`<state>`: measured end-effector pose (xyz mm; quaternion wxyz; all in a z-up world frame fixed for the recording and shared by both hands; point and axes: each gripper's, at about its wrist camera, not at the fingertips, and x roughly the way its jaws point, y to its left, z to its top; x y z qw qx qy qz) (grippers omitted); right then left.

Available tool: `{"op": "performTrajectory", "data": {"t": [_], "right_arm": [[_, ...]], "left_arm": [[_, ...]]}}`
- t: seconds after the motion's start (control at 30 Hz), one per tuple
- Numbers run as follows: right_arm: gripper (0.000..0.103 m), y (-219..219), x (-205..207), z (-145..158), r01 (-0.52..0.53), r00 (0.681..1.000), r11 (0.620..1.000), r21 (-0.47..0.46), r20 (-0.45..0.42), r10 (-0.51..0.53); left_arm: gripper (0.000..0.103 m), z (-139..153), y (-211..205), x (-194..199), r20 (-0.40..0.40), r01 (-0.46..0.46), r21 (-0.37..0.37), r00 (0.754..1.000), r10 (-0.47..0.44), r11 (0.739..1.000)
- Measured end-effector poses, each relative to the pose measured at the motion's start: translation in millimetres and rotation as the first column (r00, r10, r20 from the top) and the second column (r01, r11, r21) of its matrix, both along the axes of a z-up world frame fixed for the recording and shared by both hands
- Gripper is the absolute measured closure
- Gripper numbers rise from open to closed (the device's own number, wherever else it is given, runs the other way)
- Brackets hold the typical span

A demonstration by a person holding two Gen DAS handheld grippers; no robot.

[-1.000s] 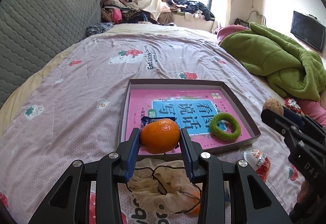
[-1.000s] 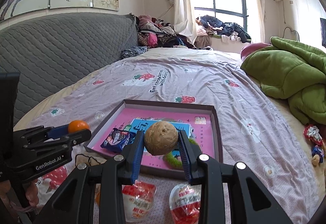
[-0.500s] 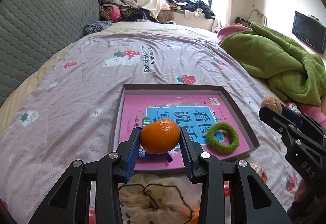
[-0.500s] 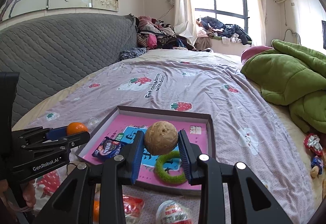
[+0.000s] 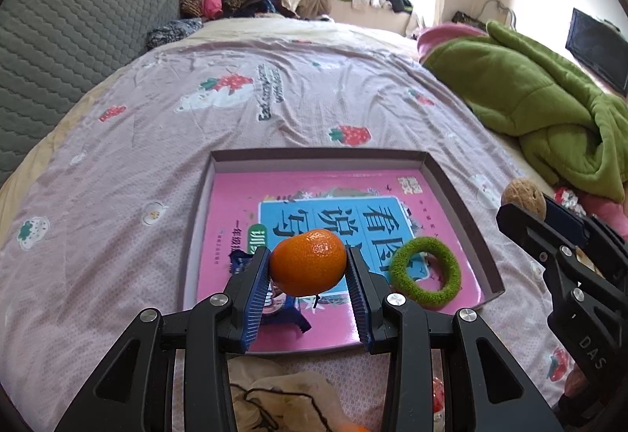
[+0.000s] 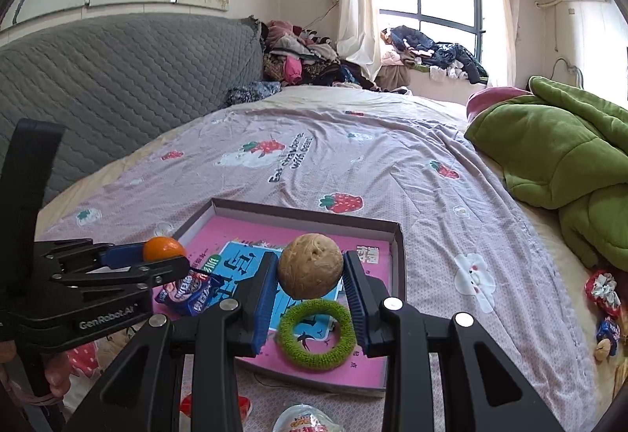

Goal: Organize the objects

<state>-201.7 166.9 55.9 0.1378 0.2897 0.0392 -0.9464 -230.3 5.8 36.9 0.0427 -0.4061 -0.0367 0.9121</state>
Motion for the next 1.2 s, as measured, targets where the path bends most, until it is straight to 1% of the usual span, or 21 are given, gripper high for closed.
{"op": "performTrajectory", "data": {"t": [0.13, 0.3, 0.43, 0.53, 0.7, 0.8, 0.97, 1.07, 1.2], "right_arm": [[0.069, 1, -9, -9, -0.001, 0.999, 1.000, 0.019, 0.032, 0.000], [0.069, 5, -23, -26, 0.006, 0.996, 0.999, 0.049, 0.092, -0.011], [0.069, 10, -31, -37, 0.027, 0.990, 0.997, 0.068, 0.136, -0.036], [0.069, 13, -36, -44, 0.035, 0.986, 0.996, 0.088, 0.158, -0.048], [0.069, 12, -43, -57, 0.013, 0.981, 0.994, 0.112, 0.189, -0.034], [0.069, 9, -45, -62, -0.012, 0.980, 0.994, 0.108, 0.197, -0.010], [0.069, 5, -49, -70, -0.028, 0.974, 0.991, 0.130, 0.226, -0.002], [0.069, 5, -52, -78, -0.024, 0.968, 0.989, 0.146, 0.251, -0.014], [0.069, 4, -54, -84, -0.026, 0.965, 0.987, 0.161, 0.263, -0.017]], "left_arm": [[0.064, -9, 6, -9, 0.040, 0.019, 0.004, 0.999, -0.019, 1.000], [0.064, -21, 16, -19, 0.092, 0.056, 0.015, 0.994, -0.057, 0.998], [0.064, -31, 28, -21, 0.128, 0.096, -0.008, 0.987, -0.094, 0.995], [0.064, -38, 34, -23, 0.152, 0.120, -0.010, 0.981, -0.117, 0.993], [0.064, -50, 43, -26, 0.188, 0.151, -0.035, 0.972, -0.142, 0.988], [0.064, -56, 46, -28, 0.210, 0.165, -0.037, 0.966, -0.153, 0.986], [0.064, -66, 50, -29, 0.230, 0.174, -0.063, 0.961, -0.155, 0.983], [0.063, -66, 50, -30, 0.227, 0.173, -0.064, 0.962, -0.155, 0.983], [0.063, -67, 49, -31, 0.228, 0.170, -0.058, 0.962, -0.153, 0.984]]}}
